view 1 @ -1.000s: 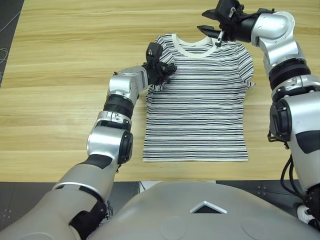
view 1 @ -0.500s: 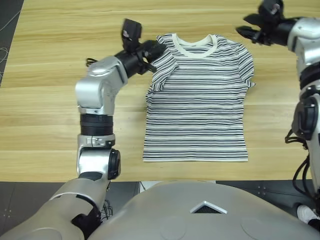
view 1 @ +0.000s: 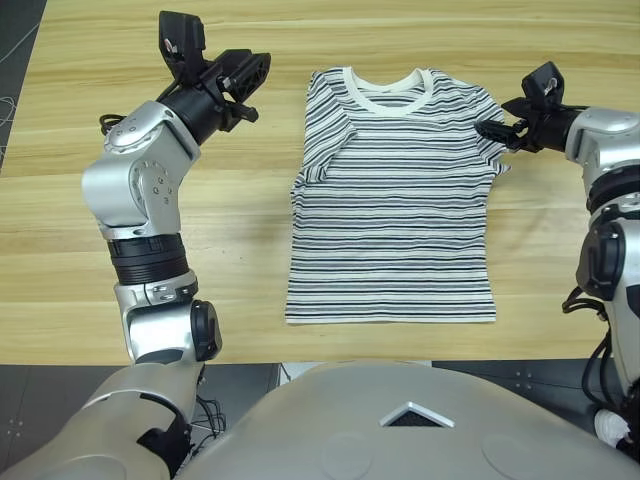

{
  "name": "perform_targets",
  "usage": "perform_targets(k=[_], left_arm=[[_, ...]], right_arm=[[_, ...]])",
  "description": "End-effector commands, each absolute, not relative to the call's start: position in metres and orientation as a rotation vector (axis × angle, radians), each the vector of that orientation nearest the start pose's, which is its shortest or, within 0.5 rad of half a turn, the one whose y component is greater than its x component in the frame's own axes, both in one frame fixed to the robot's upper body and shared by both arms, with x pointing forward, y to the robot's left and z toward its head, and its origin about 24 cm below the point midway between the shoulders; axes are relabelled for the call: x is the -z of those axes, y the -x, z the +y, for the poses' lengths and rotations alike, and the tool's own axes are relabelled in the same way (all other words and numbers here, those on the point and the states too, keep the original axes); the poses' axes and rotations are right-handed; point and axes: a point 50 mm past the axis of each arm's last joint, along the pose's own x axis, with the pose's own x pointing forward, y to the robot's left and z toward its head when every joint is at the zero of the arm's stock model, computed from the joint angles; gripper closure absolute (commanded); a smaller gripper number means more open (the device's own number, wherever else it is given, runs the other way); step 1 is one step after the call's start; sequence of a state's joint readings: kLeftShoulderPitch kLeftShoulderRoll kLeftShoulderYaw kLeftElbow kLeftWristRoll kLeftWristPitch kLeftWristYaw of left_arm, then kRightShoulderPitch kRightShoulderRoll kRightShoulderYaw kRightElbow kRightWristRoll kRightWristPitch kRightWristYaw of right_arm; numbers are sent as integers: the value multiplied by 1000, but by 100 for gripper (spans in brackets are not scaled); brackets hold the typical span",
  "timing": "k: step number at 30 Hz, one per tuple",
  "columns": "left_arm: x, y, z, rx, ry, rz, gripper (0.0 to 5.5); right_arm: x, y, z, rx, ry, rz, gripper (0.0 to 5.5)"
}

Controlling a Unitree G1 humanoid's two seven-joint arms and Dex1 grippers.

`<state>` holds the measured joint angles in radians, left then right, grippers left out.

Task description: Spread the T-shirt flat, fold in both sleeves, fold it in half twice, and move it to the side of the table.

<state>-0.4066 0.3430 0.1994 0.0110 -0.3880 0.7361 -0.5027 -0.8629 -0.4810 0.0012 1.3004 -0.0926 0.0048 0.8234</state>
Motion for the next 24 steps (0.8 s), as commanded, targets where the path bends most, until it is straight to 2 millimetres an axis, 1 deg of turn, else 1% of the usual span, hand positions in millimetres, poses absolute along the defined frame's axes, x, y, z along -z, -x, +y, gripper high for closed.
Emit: perform_targets(k=[1,6,9,15,17,20,24], left_arm=[[-116,-309,200,462,174,244,380],[-113,-308,203,455,179,251,380],[-112,-307,204,452,183,252,380],[-113,-306,203,453,185,249,380],[-113,-305,204,451,185,248,380],[-113,-304,204,450,185,248,380],[-113,-304,204,450,186,248,380]], right_arm=[[-44,-351,-252,-507,273,602,212],[-43,-350,-259,-448,288,604,212],[-42,-349,-260,-440,286,613,212],[-26,-340,-256,-491,315,686,212],[-24,-339,-255,-503,314,692,245],[-21,-337,-254,-518,316,703,325],[-22,-338,-253,-517,314,698,396]])
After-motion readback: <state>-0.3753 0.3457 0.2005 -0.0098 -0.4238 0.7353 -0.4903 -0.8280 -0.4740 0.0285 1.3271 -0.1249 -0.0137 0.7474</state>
